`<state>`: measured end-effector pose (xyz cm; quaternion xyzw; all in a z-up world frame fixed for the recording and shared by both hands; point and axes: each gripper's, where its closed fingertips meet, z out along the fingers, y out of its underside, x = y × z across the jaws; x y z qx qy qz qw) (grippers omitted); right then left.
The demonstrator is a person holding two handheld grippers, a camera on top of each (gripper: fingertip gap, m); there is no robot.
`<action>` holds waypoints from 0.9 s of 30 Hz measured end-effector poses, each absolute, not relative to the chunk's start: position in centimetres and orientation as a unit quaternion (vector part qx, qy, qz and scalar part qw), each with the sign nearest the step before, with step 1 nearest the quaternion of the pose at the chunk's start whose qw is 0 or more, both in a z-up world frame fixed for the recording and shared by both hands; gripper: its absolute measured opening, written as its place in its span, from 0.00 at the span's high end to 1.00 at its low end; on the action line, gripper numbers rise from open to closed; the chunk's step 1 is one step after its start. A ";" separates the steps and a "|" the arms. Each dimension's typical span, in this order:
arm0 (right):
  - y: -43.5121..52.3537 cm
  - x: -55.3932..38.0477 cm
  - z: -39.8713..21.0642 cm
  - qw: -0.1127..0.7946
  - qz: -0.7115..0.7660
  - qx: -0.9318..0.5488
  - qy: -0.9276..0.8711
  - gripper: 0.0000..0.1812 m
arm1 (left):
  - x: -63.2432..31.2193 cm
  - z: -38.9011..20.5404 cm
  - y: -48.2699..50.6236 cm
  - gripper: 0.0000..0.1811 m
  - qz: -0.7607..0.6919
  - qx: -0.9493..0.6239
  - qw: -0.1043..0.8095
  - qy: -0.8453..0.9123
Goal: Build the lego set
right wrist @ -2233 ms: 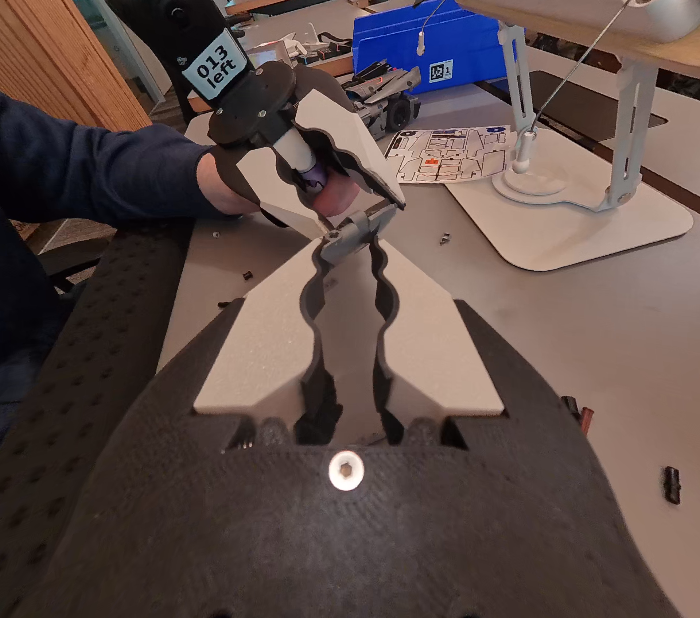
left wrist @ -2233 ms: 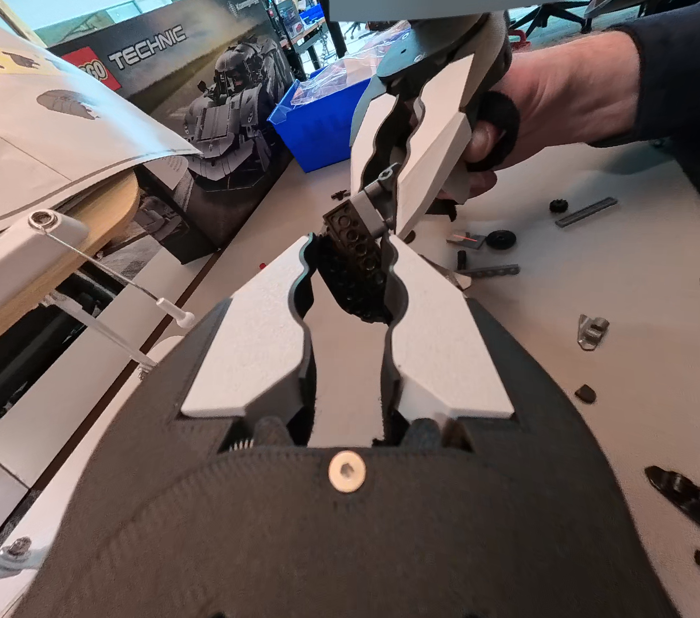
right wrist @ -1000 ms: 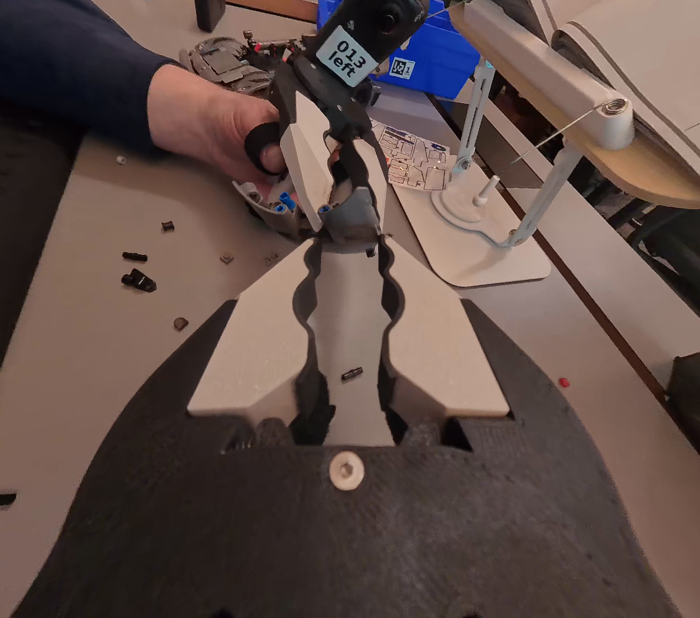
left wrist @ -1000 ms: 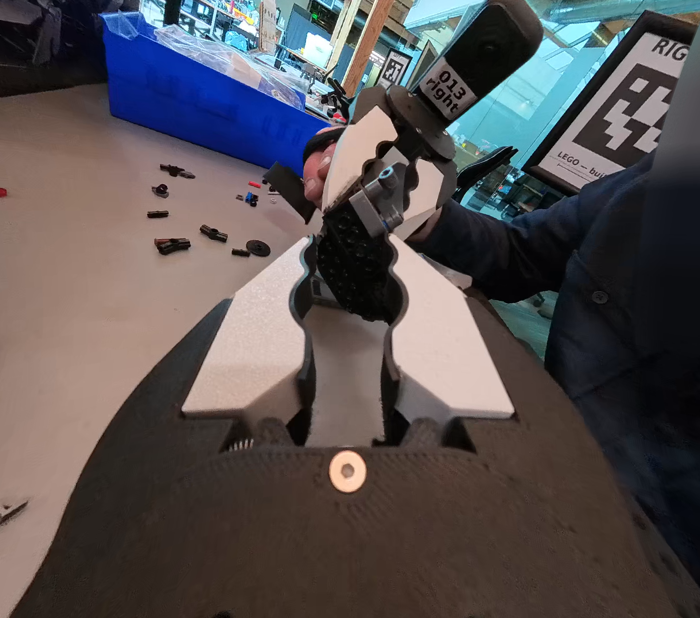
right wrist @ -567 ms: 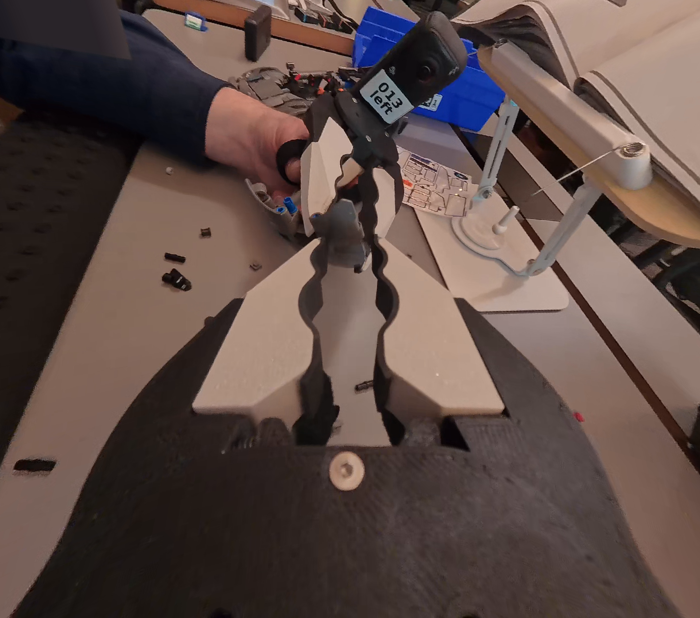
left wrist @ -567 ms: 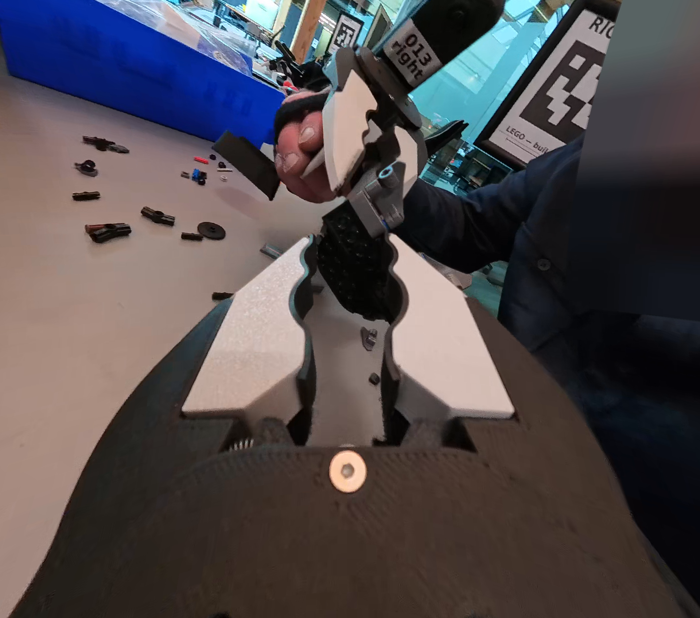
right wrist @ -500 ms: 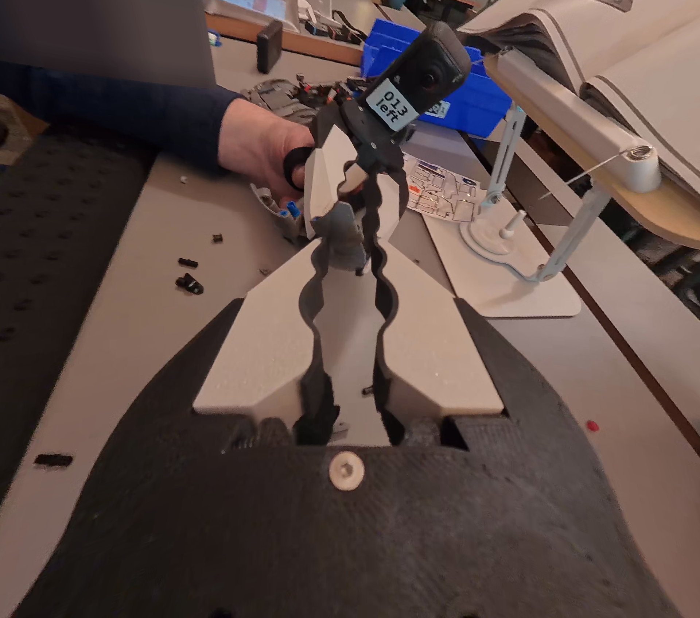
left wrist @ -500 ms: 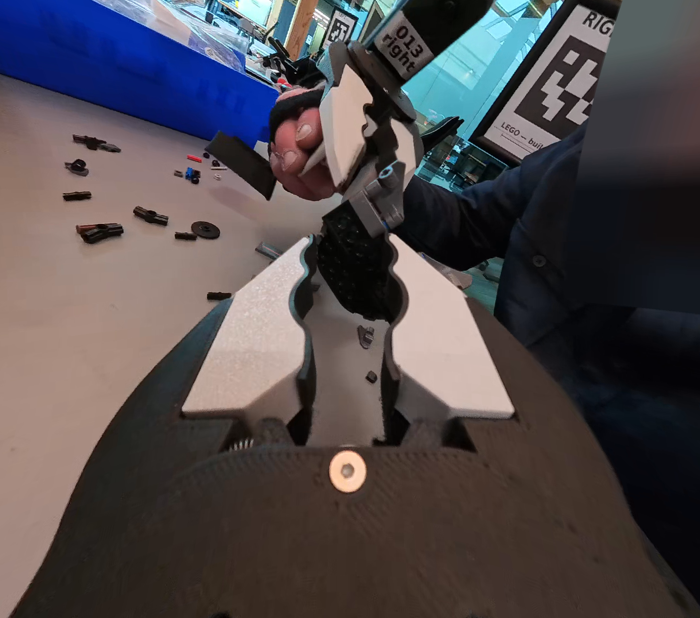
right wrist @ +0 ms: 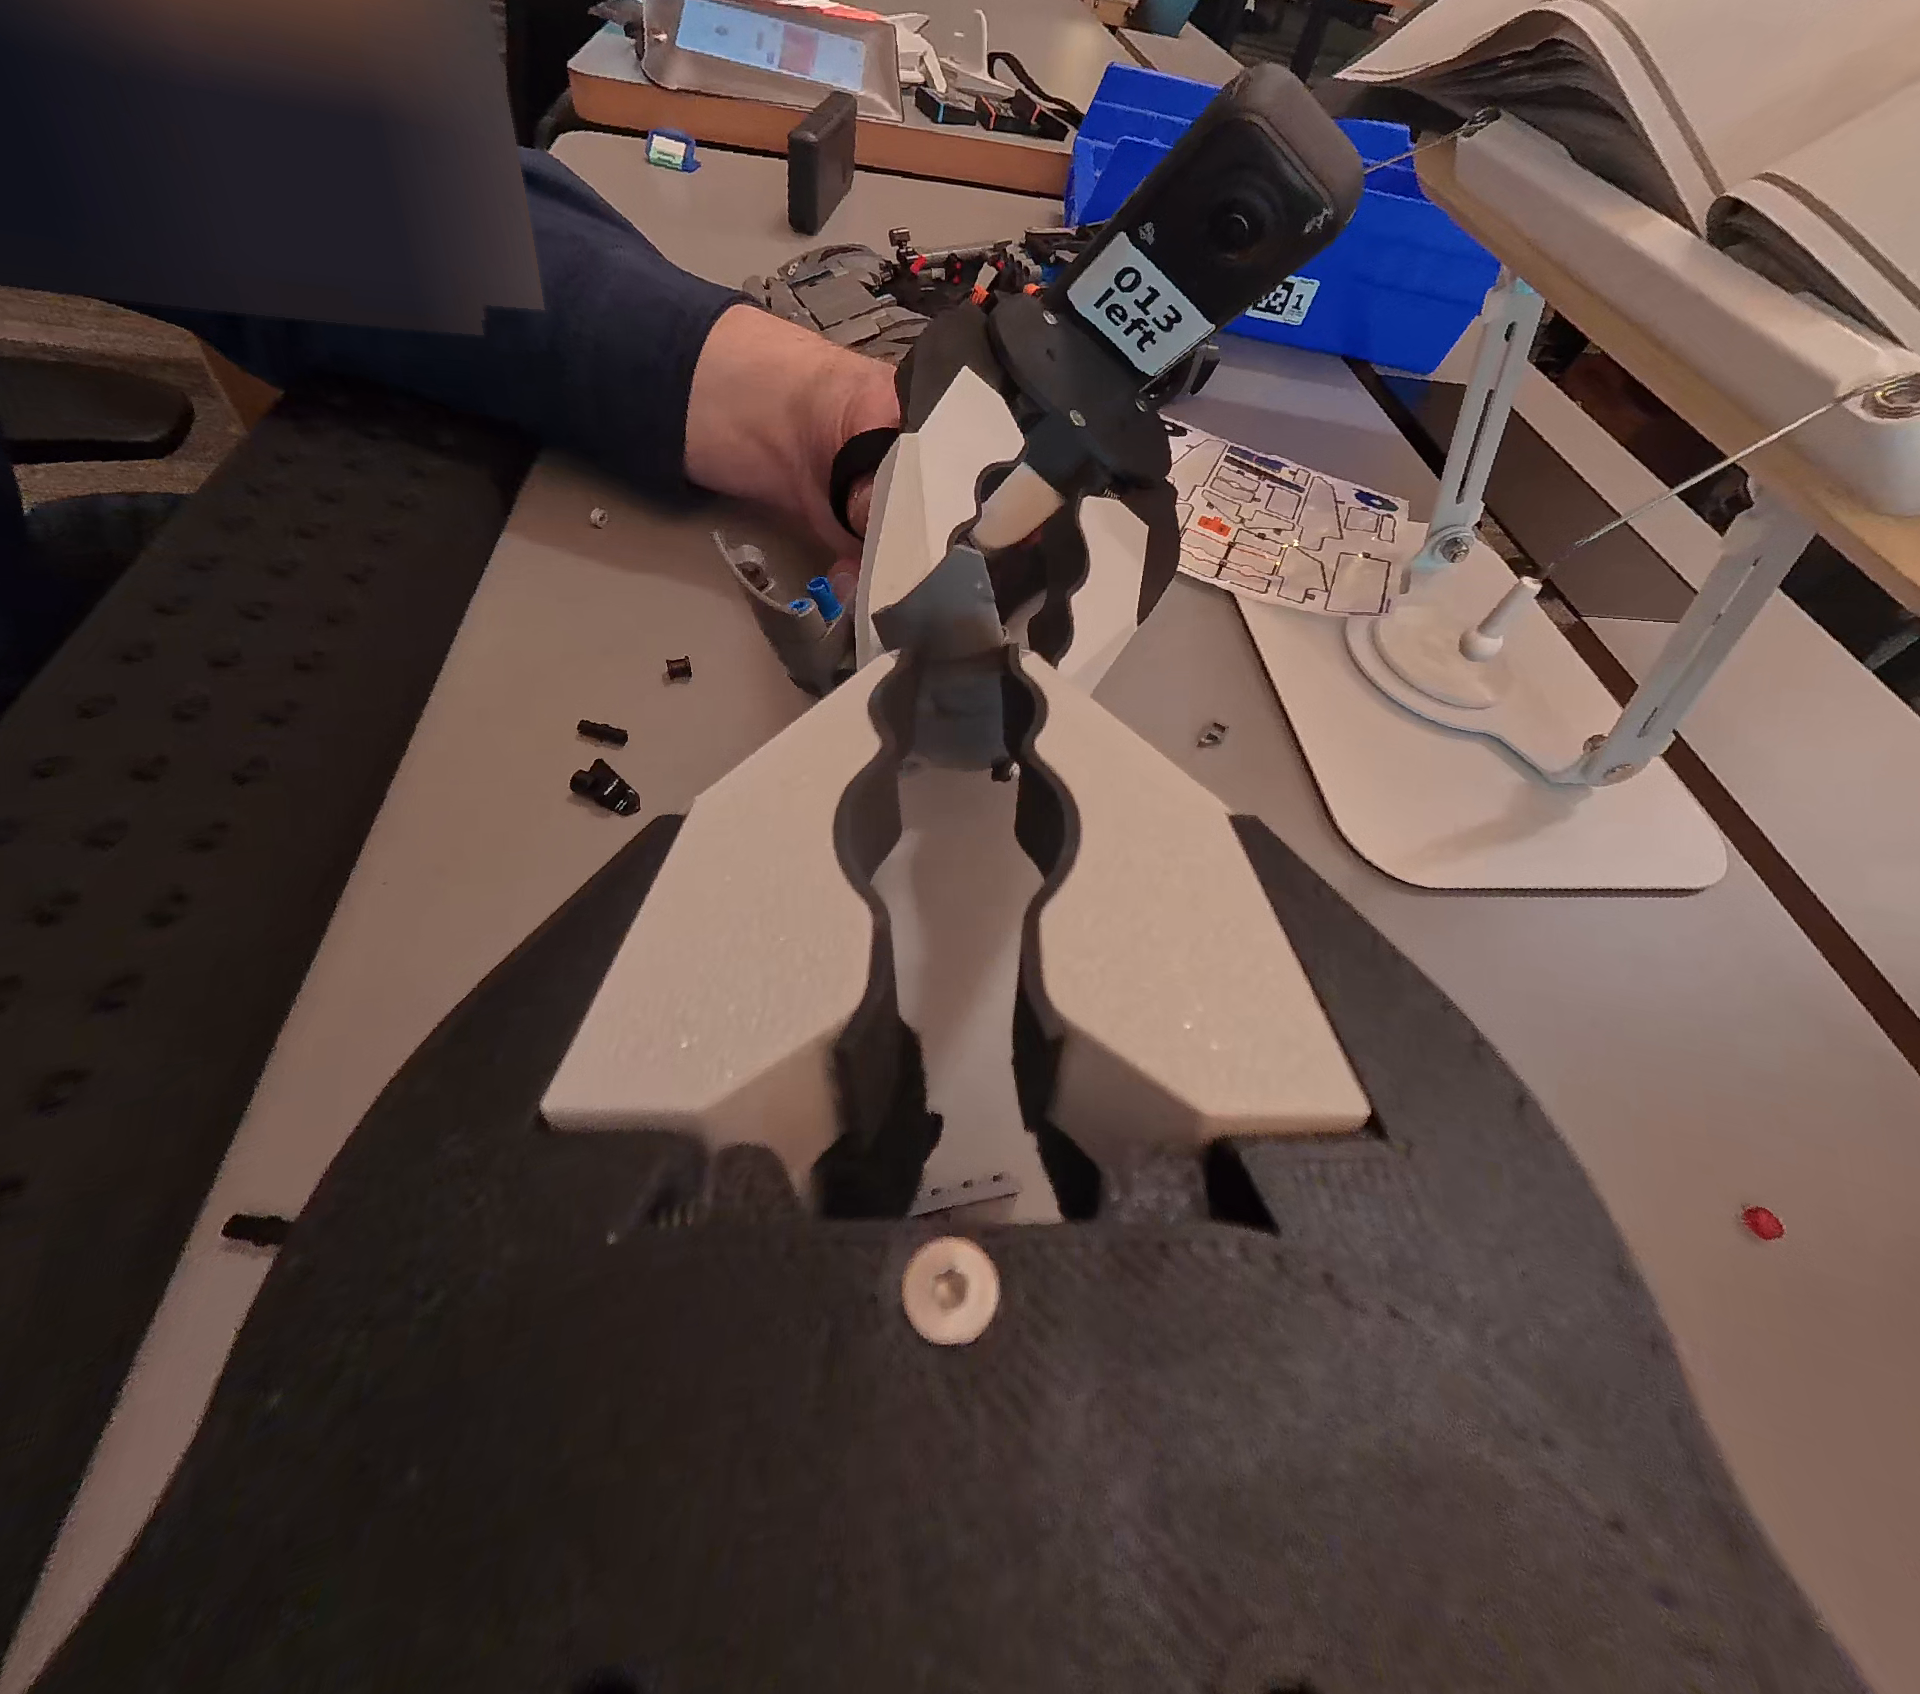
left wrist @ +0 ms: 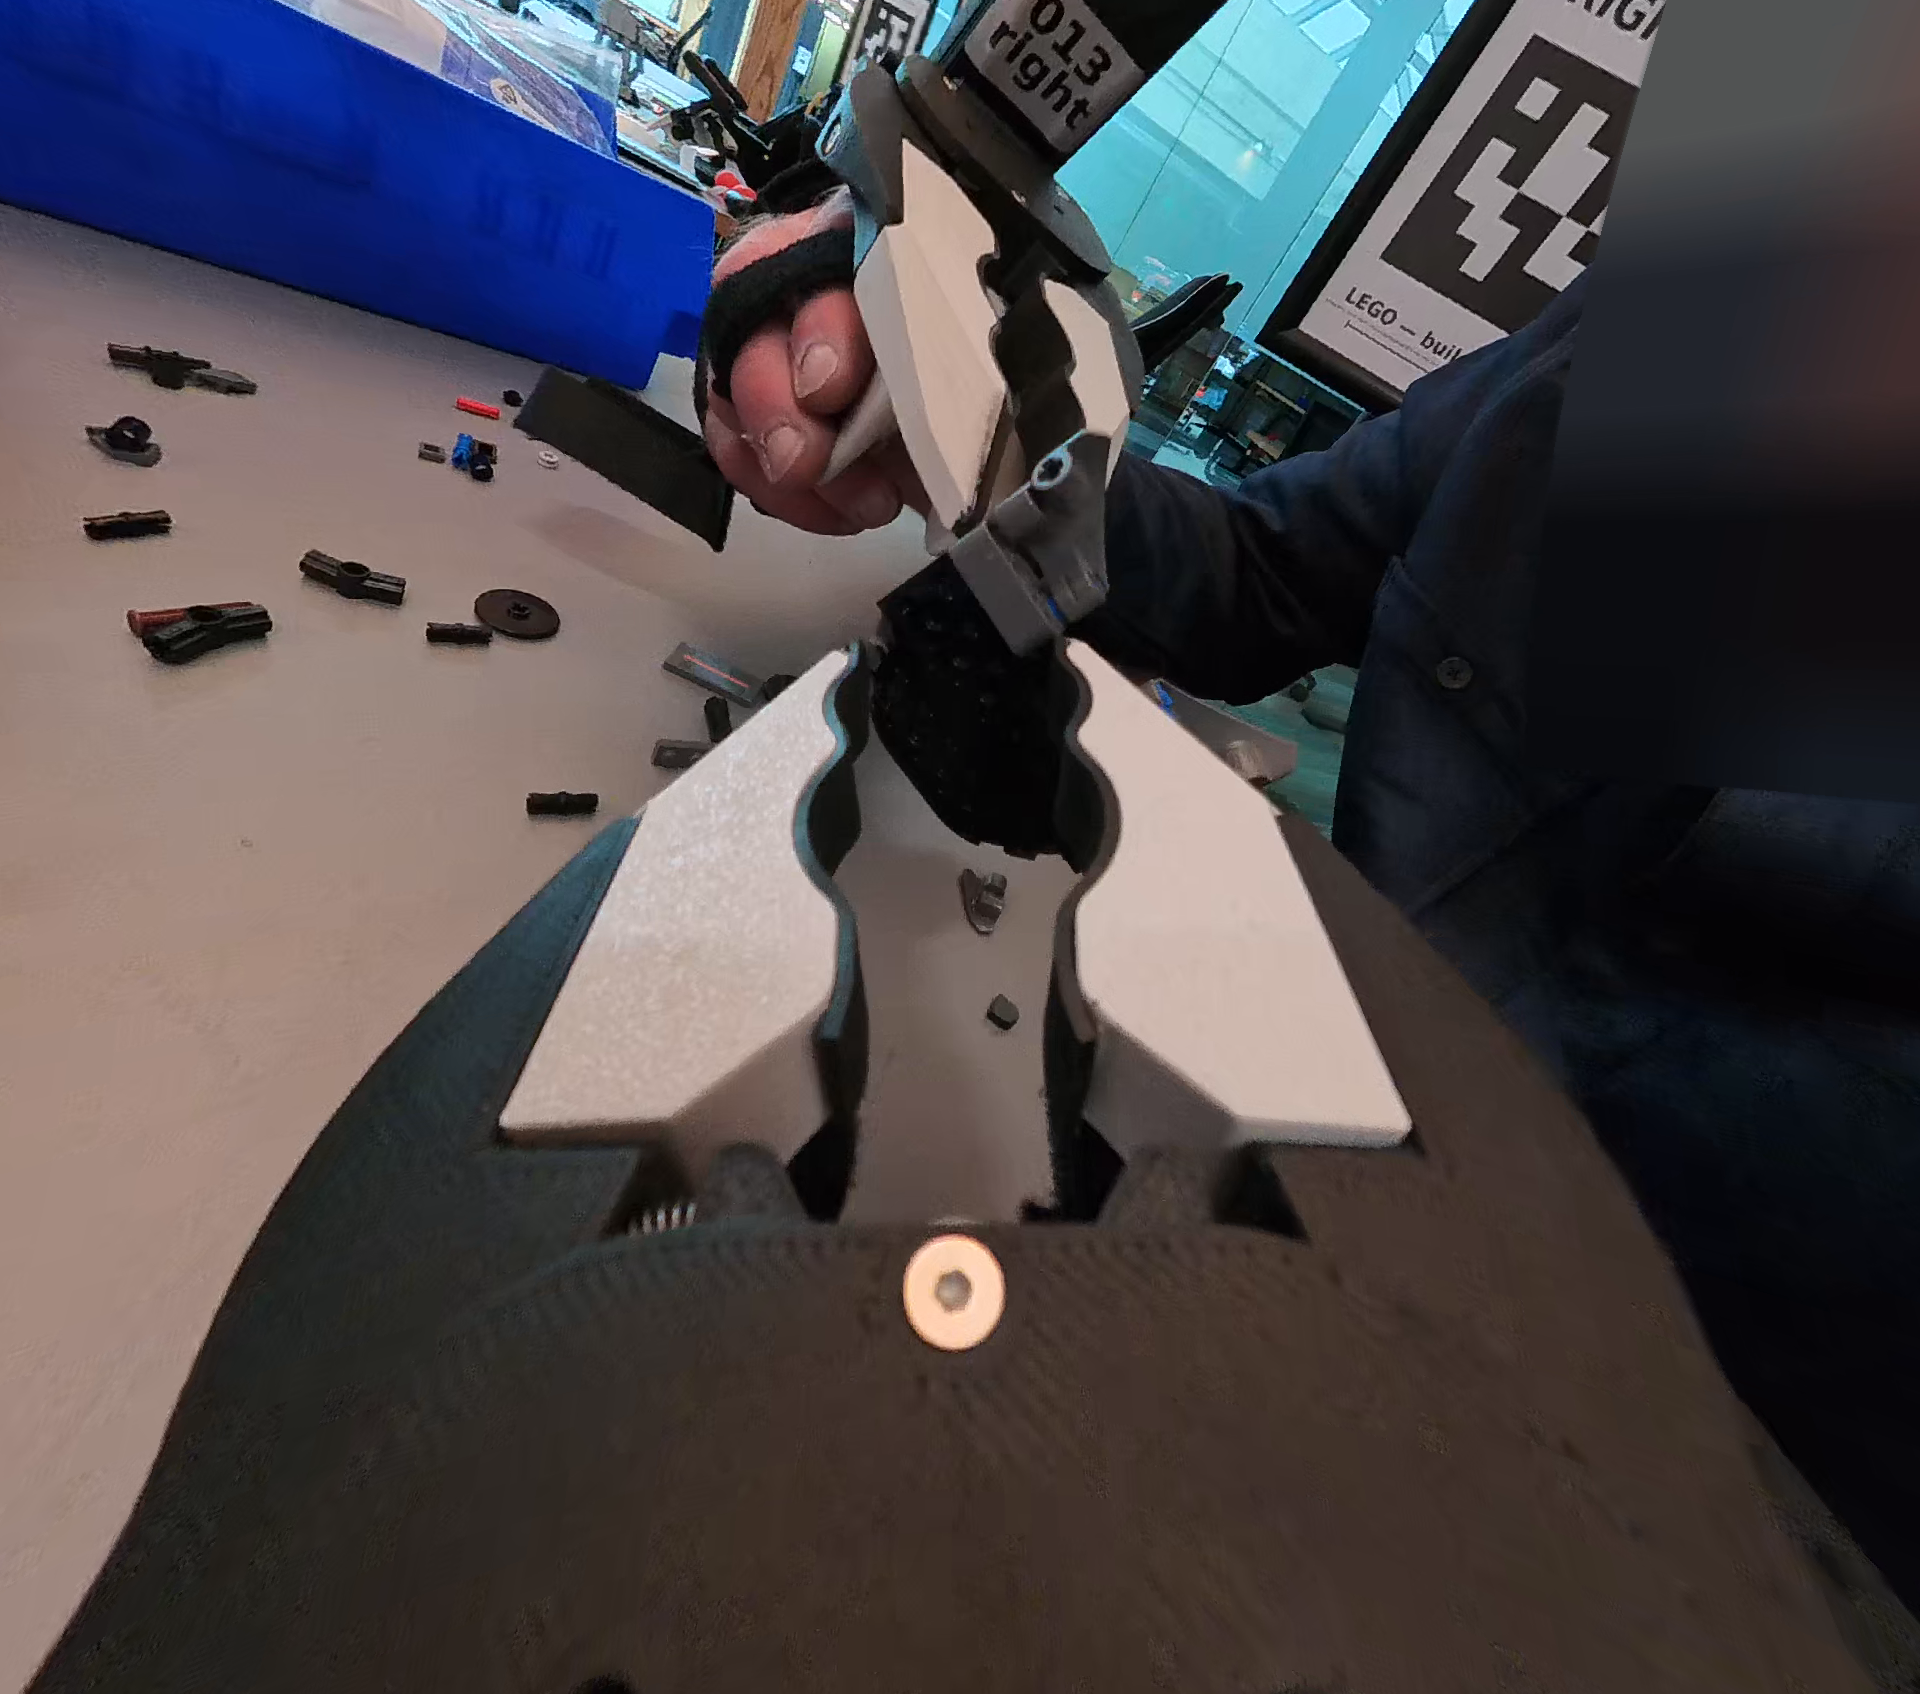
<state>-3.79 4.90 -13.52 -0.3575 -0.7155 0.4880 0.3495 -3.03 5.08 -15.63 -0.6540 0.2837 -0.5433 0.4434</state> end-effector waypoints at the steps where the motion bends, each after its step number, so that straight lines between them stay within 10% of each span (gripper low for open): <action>1: 4.9 -3.8 -13.7 0.348 0.485 -0.359 -0.718 0.92 | -3.0 -15.8 5.1 0.83 -0.541 -0.657 0.442 0.284; 12: 5.2 -4.4 -14.2 0.370 0.449 -0.367 -0.726 0.79 | -3.6 -14.3 5.2 0.83 -0.569 -0.625 0.464 0.263; 27: 2.9 -3.6 -14.8 0.316 0.481 -0.333 -0.747 0.87 | -2.0 -15.3 3.2 0.83 -0.599 -0.626 0.396 0.304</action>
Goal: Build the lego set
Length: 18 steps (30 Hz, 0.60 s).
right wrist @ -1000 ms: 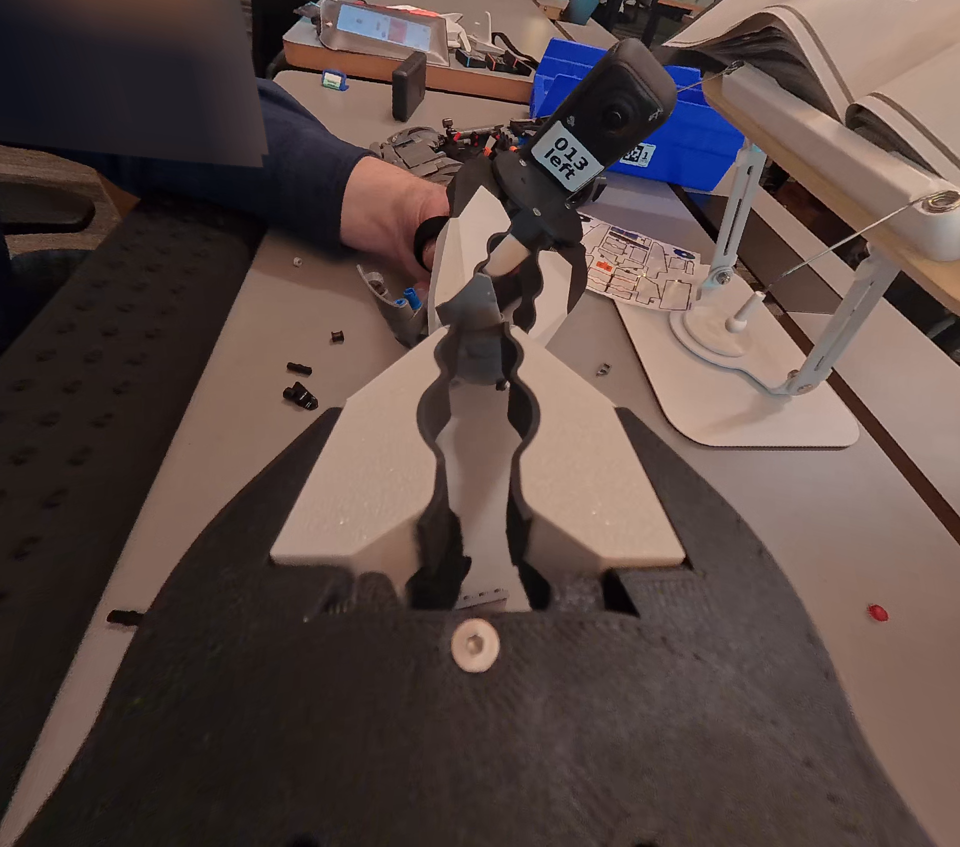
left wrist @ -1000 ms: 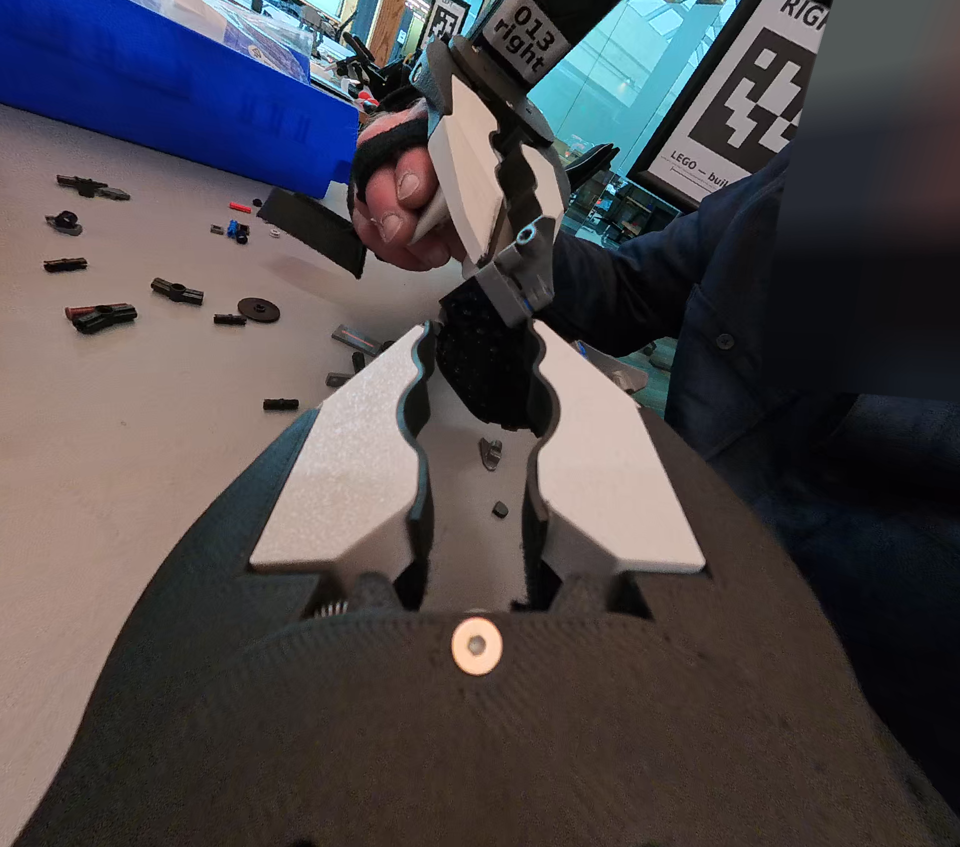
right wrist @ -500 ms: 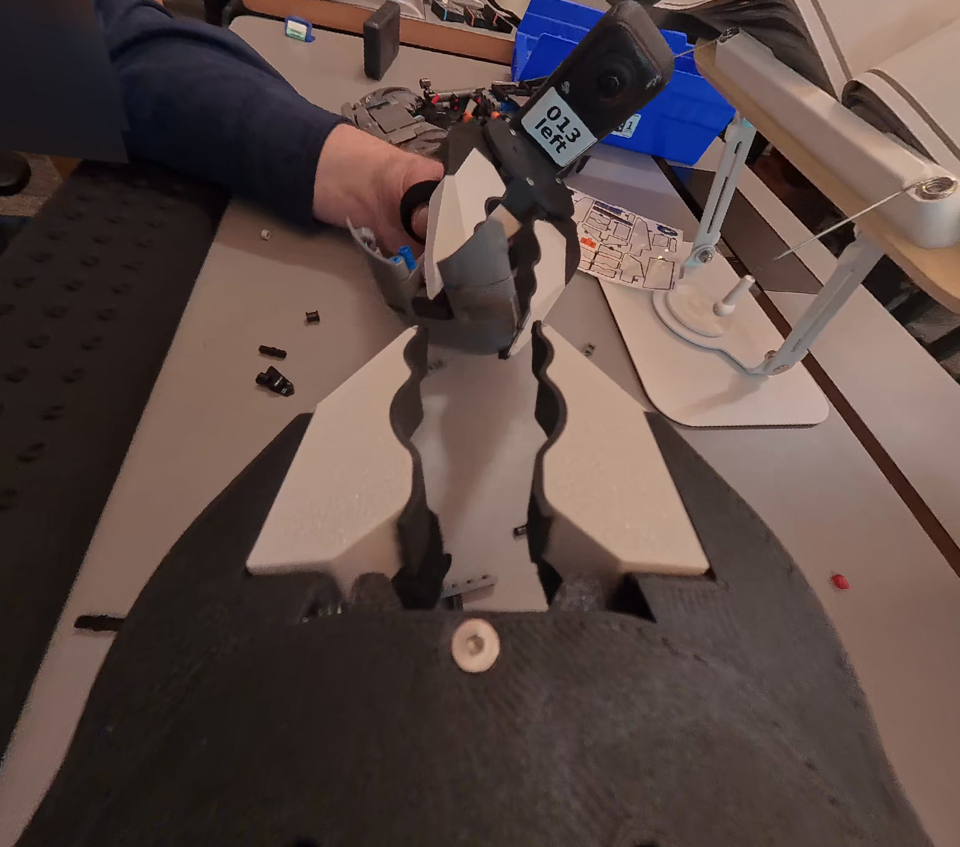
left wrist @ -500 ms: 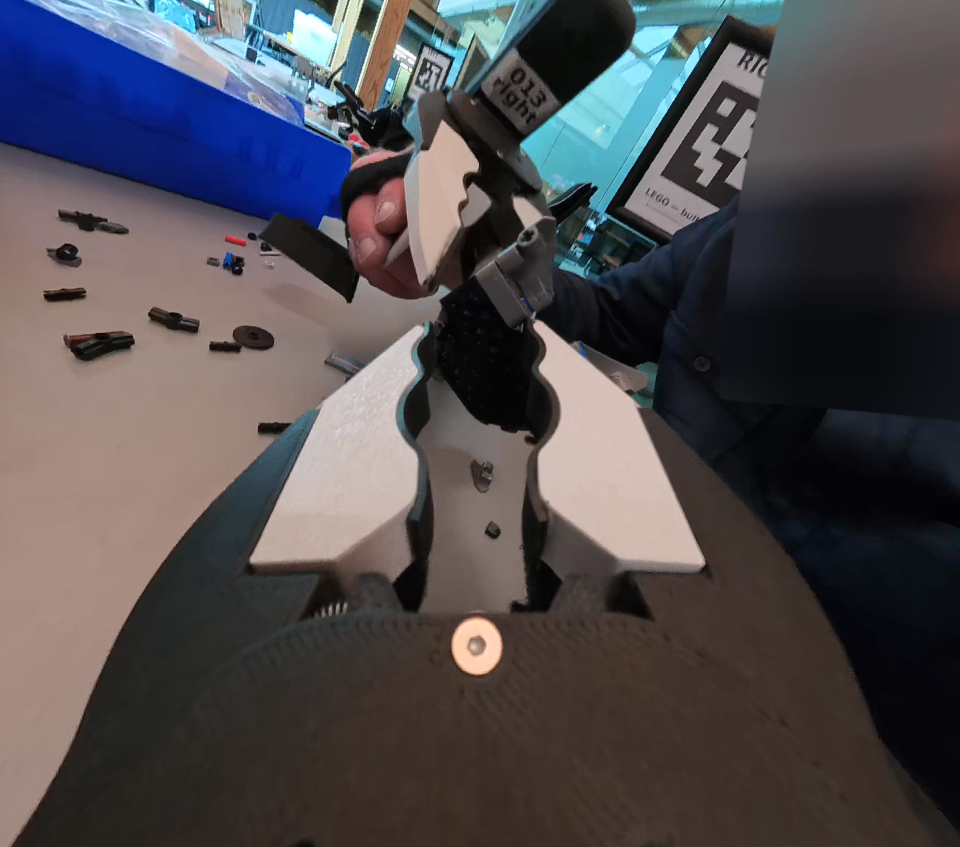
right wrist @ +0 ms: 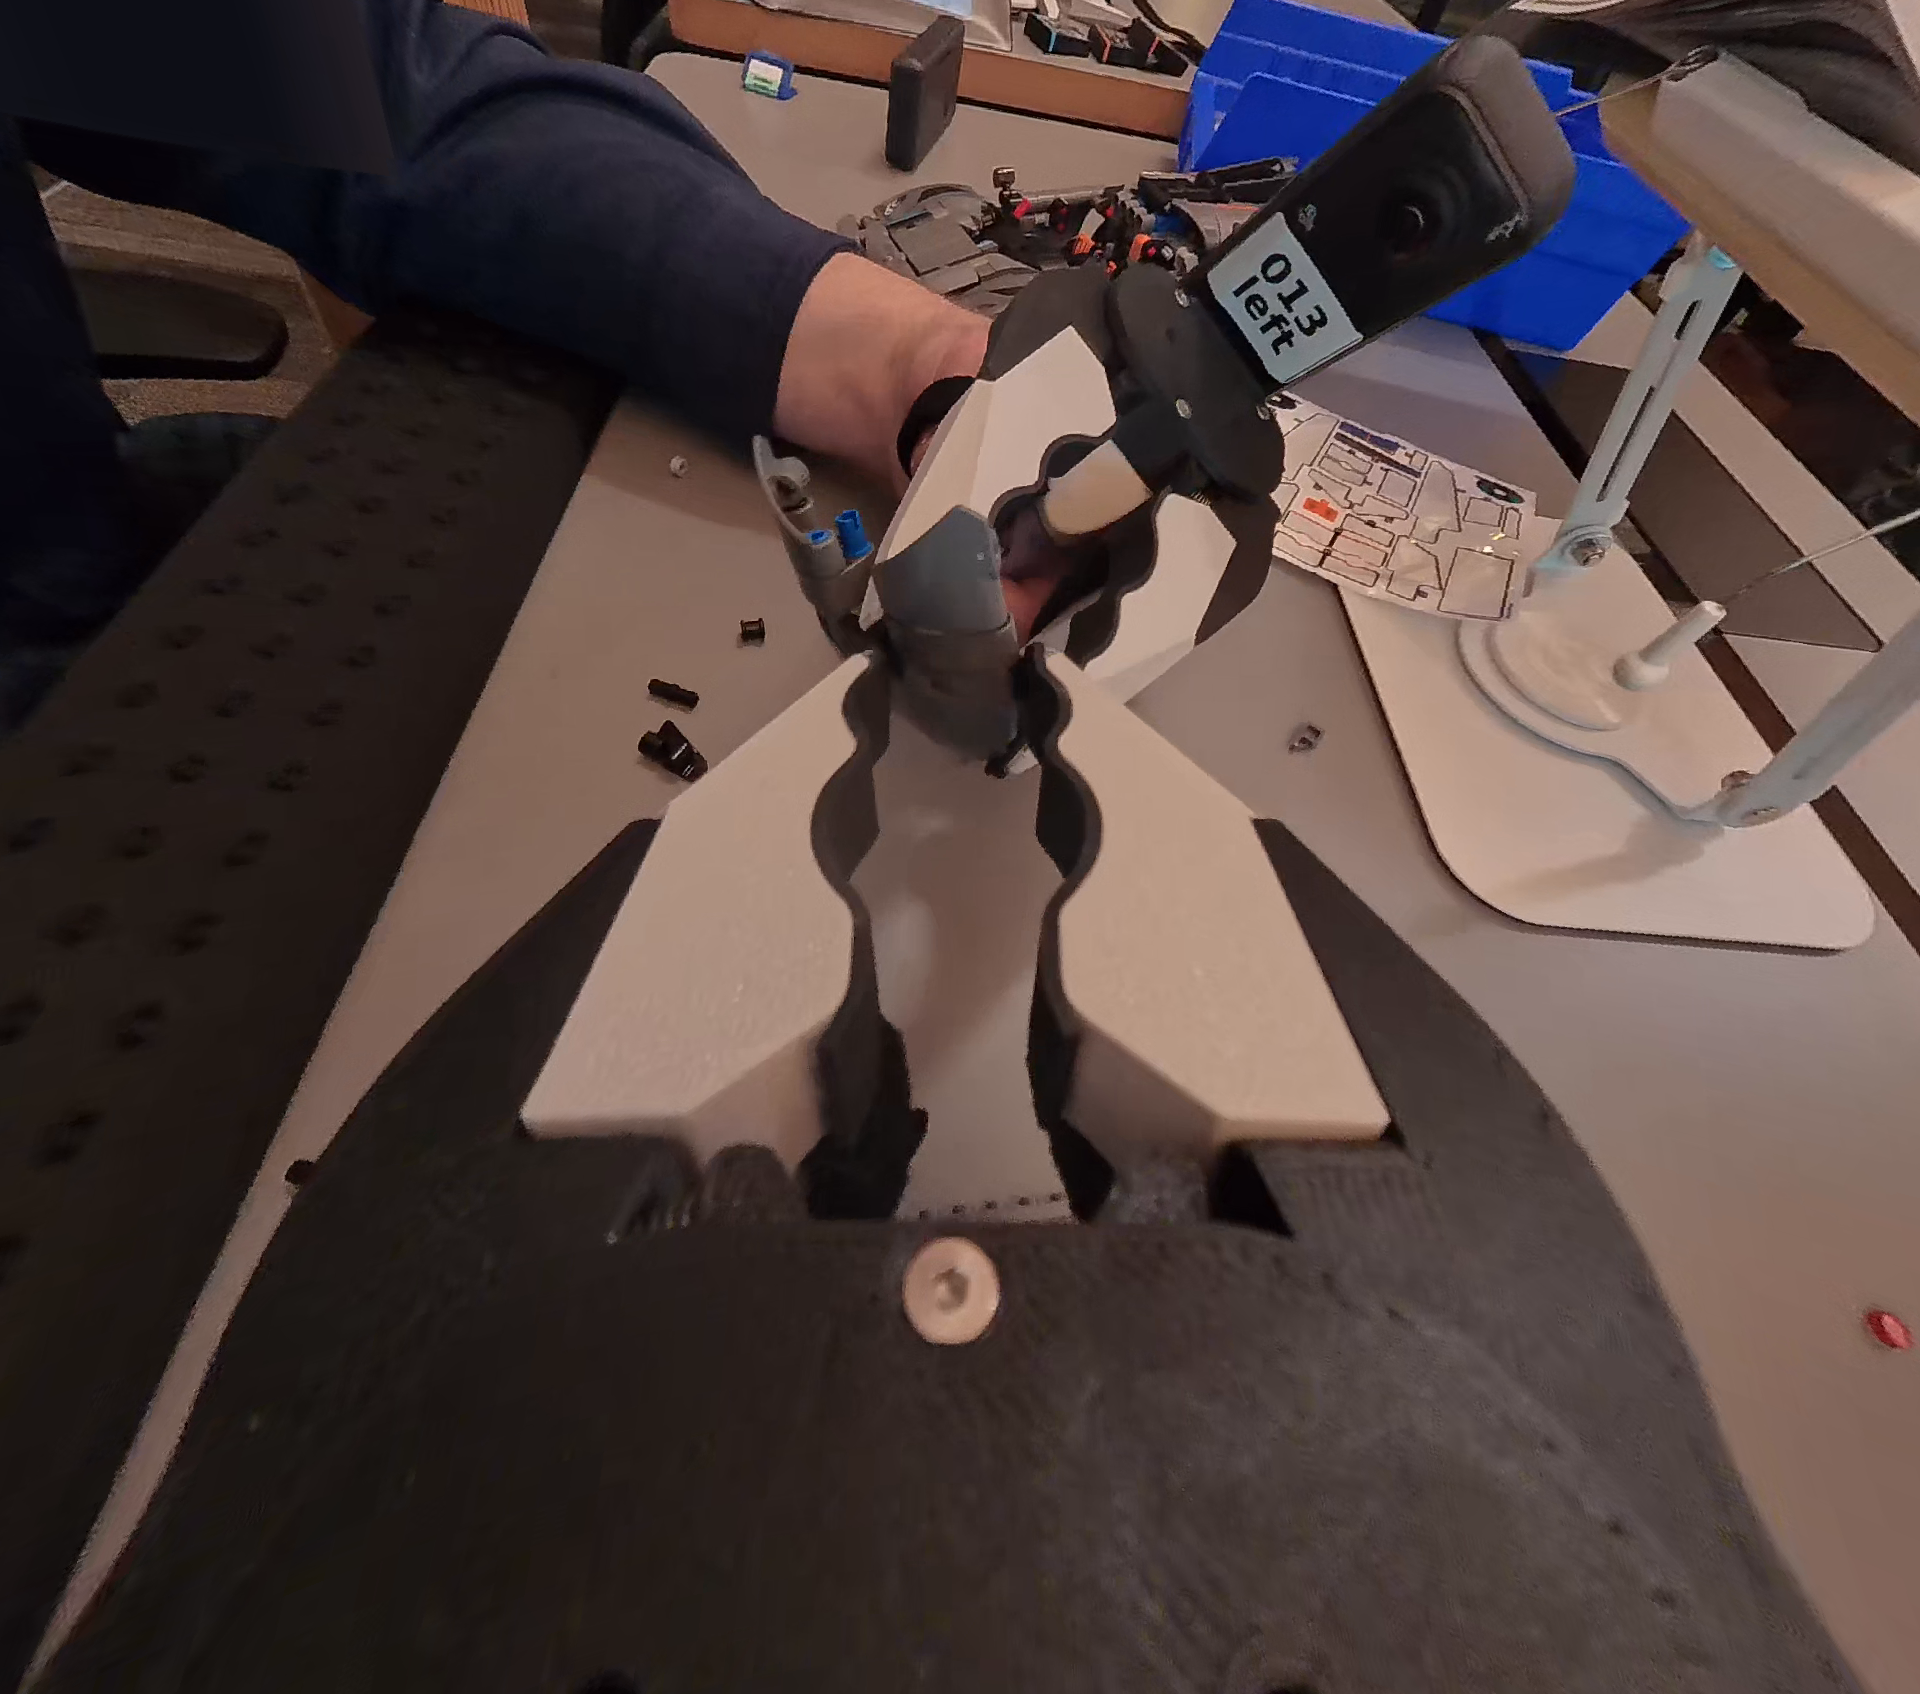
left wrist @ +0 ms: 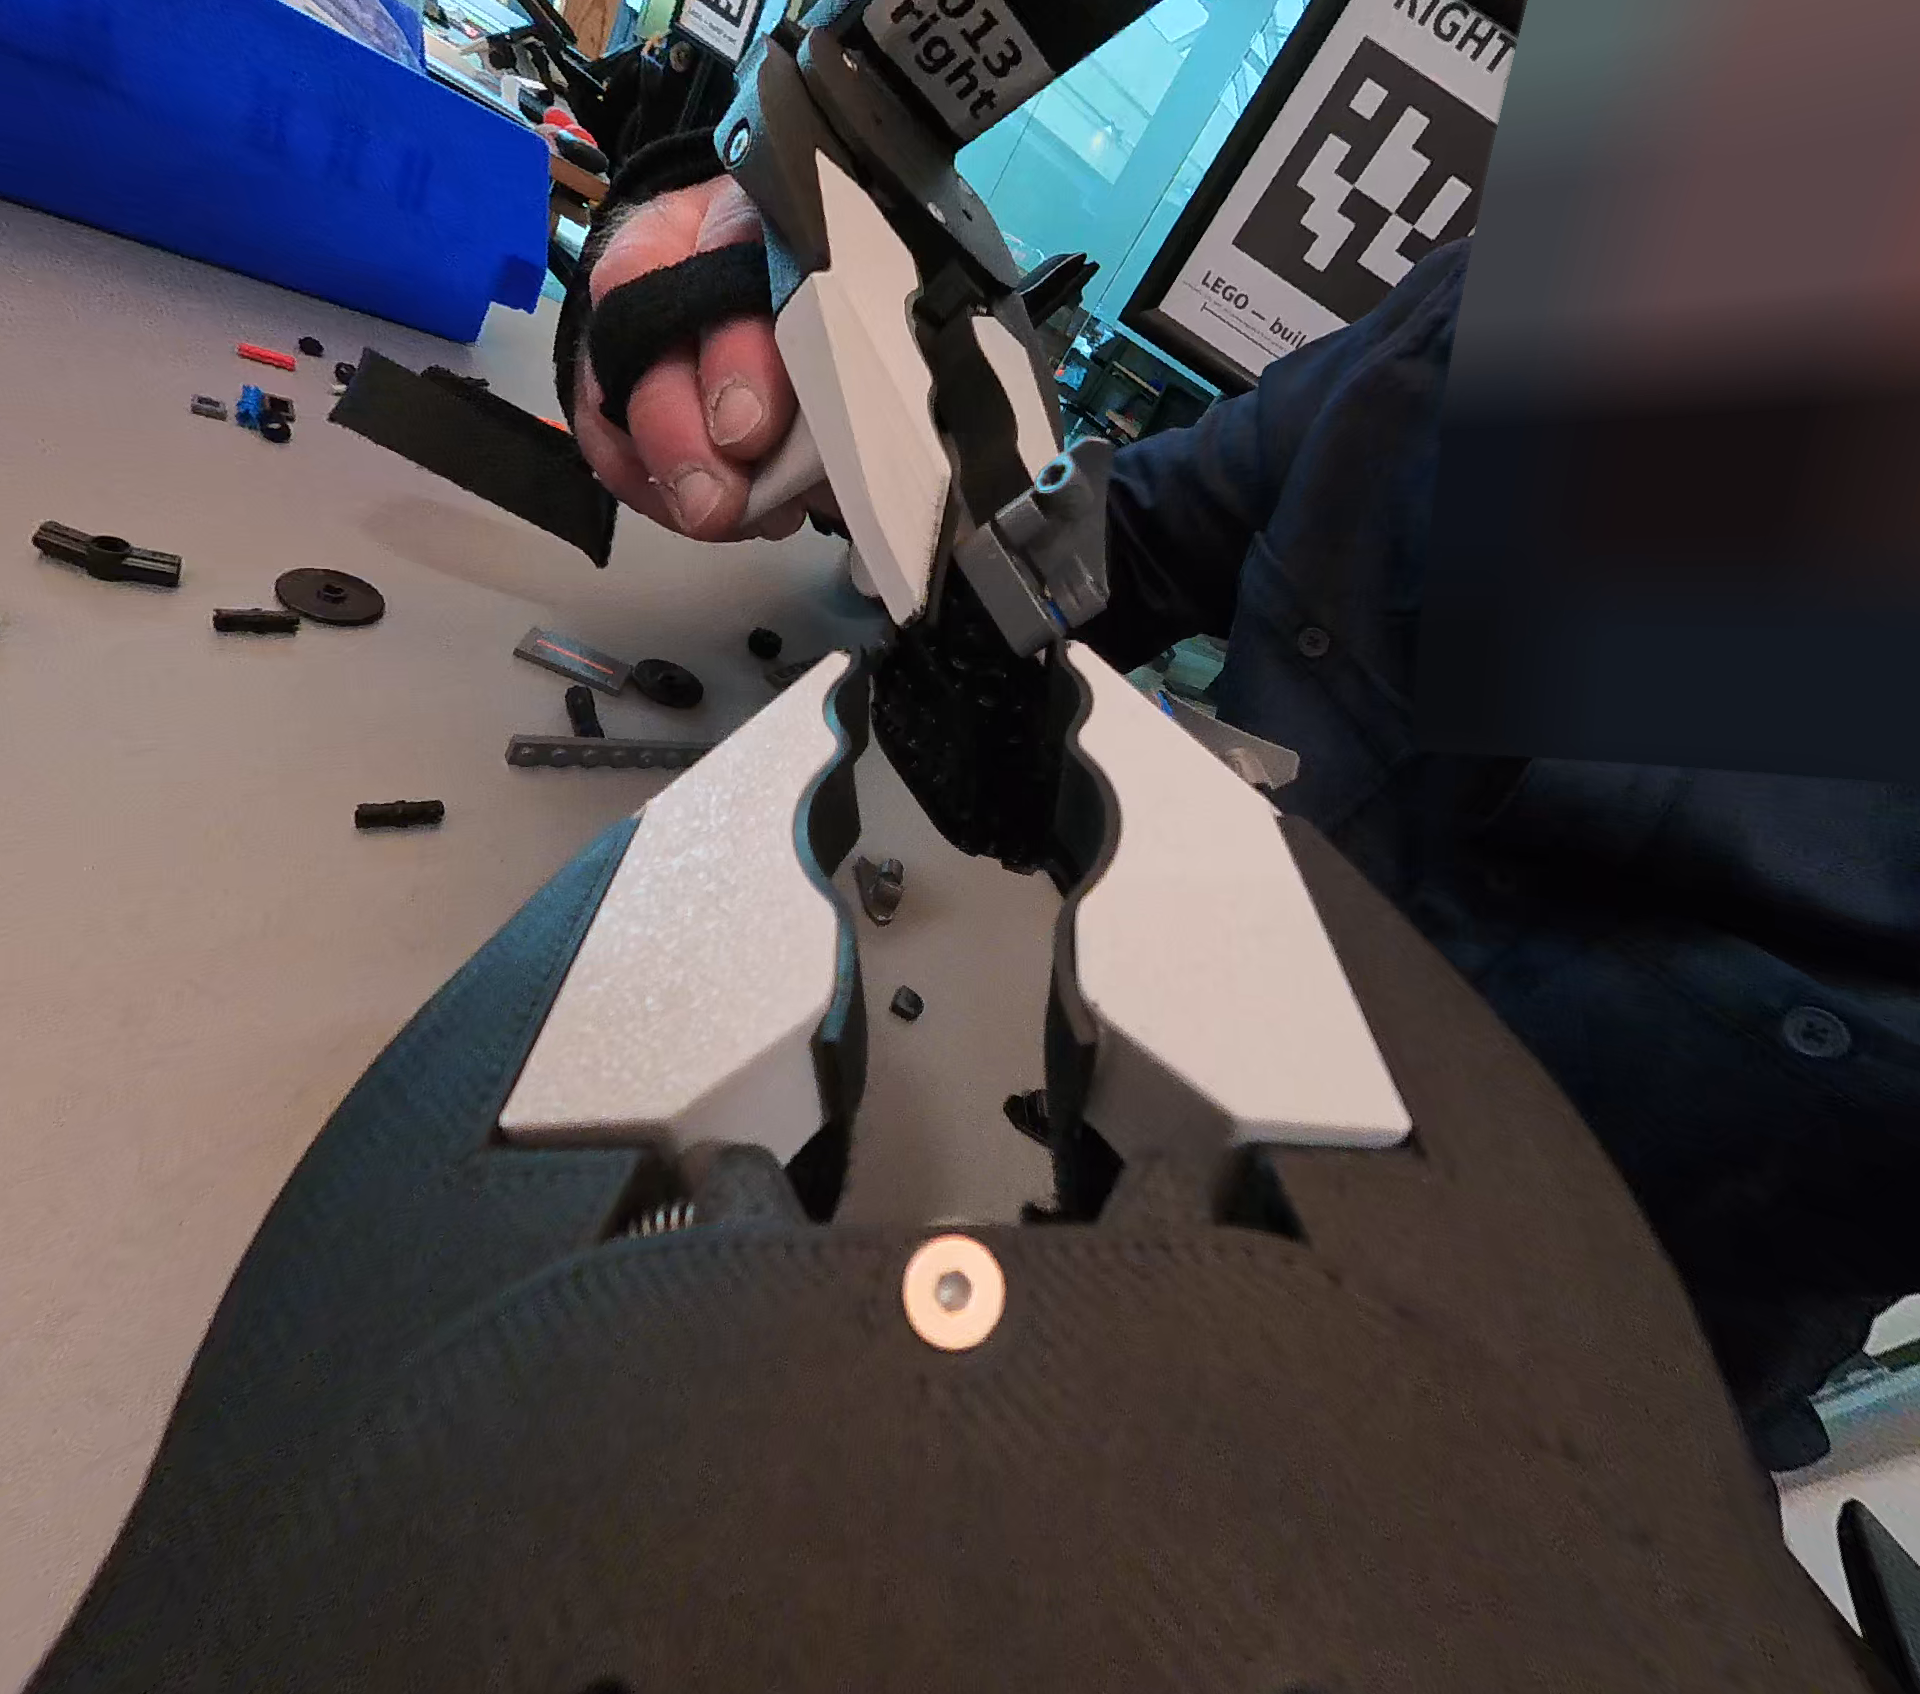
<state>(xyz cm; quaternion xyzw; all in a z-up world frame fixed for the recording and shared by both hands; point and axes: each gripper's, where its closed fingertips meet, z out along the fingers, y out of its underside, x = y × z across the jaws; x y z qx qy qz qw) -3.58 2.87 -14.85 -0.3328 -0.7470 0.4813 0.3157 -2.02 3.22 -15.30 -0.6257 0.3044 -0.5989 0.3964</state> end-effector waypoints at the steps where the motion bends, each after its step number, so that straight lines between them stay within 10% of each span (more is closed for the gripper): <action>1: 3.0 -3.6 -14.8 0.318 0.480 -0.334 -0.746 0.88 | -2.1 -15.2 3.3 0.83 -0.599 -0.626 0.398 0.301; 18: 4.1 -3.9 -13.9 0.307 0.528 -0.359 -0.706 0.97 | -5.2 -14.0 7.0 0.87 -0.568 -0.634 0.483 0.203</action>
